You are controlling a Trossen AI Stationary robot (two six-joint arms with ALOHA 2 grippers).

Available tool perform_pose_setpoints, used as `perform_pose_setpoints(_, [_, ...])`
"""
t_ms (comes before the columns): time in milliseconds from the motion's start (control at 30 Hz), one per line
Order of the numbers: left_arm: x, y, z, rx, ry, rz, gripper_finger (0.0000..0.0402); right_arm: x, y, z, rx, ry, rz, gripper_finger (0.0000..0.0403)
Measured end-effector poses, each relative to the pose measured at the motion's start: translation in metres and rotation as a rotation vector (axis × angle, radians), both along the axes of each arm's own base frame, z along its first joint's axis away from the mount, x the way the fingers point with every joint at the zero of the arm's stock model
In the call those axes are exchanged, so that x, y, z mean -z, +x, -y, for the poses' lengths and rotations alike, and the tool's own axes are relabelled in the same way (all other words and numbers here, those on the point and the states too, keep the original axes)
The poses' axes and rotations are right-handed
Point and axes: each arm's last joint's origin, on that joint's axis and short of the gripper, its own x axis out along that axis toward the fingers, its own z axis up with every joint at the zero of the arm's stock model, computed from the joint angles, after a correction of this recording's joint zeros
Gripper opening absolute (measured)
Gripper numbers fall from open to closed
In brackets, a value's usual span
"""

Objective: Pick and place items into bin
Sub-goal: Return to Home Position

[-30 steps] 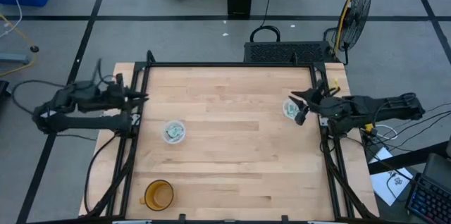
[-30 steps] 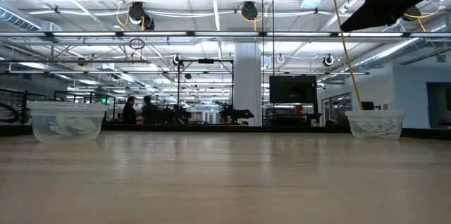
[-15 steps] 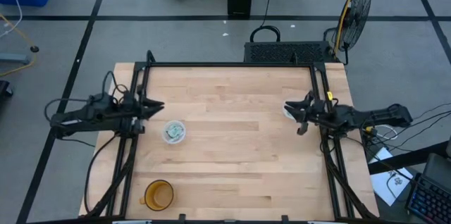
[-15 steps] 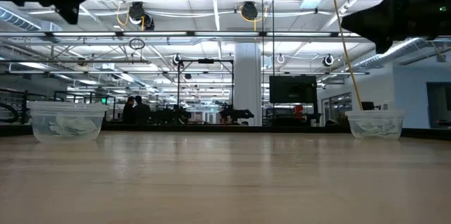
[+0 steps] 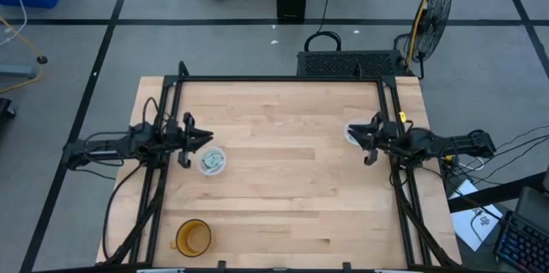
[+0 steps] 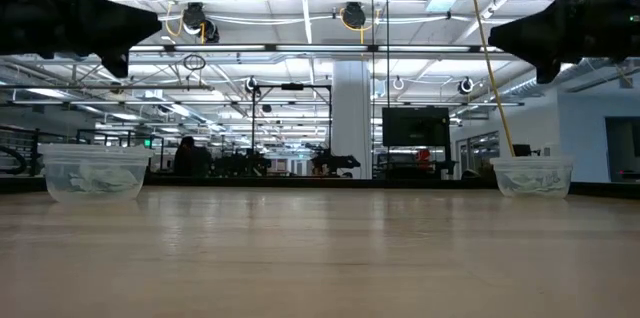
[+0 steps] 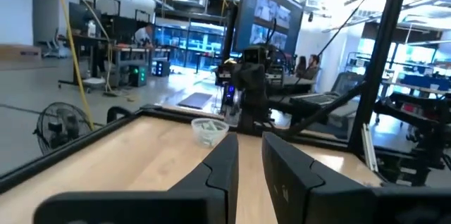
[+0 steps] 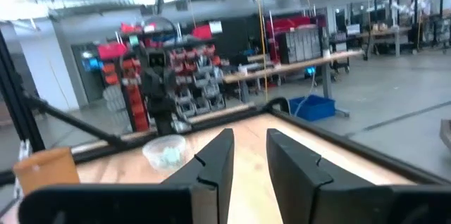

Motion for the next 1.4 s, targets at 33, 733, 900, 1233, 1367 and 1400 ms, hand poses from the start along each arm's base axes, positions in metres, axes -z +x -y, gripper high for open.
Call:
perform_pose_setpoints(33, [0.000, 0.000, 0.000, 0.000, 0.003, -0.003, 0.0069, 0.001, 0.000, 0.000, 0.001, -0.001, -0.012, 0.0080])
perform_pose_setpoints(733, [0.017, 0.002, 0.000, 0.012, -0.067, -0.178, 0.0069, 0.012, 0.002, 0.000, -0.001, -0.020, -0.126, 0.0080])
perform_pose_setpoints(900, [0.016, 0.002, 0.000, 0.009, -0.029, -0.173, 0.0069, 0.013, 0.003, 0.000, 0.003, -0.066, -0.157, 0.0077])
perform_pose_setpoints(1233, [0.016, 0.002, 0.000, 0.008, -0.028, -0.172, 0.0069, 0.010, 0.003, 0.000, 0.004, -0.062, -0.128, 0.0078])
perform_pose_setpoints(1367, [0.016, 0.002, 0.000, 0.008, -0.026, -0.171, 0.0069, 0.010, 0.003, 0.000, 0.004, -0.061, -0.127, 0.0078])
perform_pose_setpoints(1400, [0.016, 0.002, 0.000, 0.008, -0.025, -0.171, 0.0069, 0.010, 0.003, 0.000, 0.004, -0.061, -0.127, 0.0079])
